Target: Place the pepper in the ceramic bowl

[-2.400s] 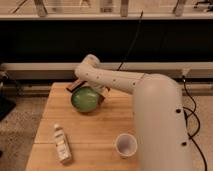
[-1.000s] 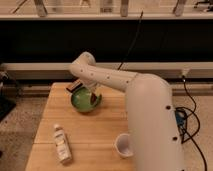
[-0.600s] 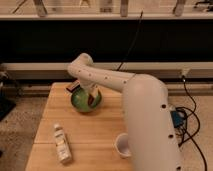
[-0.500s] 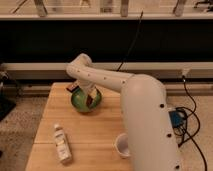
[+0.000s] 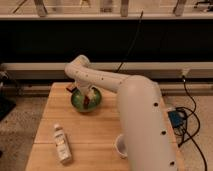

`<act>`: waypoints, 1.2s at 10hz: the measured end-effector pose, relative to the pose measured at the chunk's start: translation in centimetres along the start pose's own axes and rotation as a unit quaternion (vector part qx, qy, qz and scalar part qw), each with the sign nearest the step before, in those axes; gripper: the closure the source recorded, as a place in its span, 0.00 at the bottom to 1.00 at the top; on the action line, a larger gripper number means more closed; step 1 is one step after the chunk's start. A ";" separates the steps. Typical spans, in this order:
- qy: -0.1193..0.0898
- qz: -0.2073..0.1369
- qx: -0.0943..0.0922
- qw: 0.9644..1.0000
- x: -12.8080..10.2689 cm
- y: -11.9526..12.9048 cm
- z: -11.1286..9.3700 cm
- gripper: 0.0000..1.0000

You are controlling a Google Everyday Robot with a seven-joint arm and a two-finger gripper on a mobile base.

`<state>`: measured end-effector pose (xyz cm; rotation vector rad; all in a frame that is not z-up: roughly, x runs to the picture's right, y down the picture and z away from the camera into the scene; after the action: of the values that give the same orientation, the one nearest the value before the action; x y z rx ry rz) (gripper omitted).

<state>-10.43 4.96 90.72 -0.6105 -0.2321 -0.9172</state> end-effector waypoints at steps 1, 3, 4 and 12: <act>-0.001 -0.001 0.007 1.000 0.1 -0.4 0.2 0.65; -0.003 -0.001 0.015 1.000 0.4 -0.9 0.3 0.46; -0.004 -0.001 0.017 1.000 0.5 -1.0 0.3 0.39; -0.007 0.008 0.024 1.000 2.6 1.3 -0.3 0.20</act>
<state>-7.87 3.65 91.11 -0.5727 -0.2609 -0.8897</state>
